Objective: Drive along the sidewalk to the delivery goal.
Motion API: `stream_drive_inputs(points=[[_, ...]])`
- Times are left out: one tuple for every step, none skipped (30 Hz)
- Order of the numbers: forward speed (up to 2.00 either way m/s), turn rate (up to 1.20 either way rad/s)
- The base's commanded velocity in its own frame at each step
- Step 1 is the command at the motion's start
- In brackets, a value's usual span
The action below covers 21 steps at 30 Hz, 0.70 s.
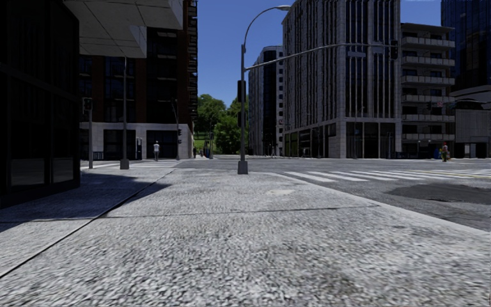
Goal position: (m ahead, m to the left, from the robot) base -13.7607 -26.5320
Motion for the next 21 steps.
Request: stream_drive_inputs(points=[[2.00,-0.24],[2.00,-0.24],[2.00,-0.24],[2.00,-0.24],[2.00,-0.24],[2.00,-0.24],[2.00,-0.17],[2.00,0.00],[2.00,0.00],[2.00,0.00],[2.00,0.00],[2.00,0.00],[2.00,0.00],[2.00,0.00],[2.00,0.00],[2.00,0.00],[2.00,0.00],[2.00,0.00],[2.00,0.00],[2.00,0.00],[2.00,0.00]])
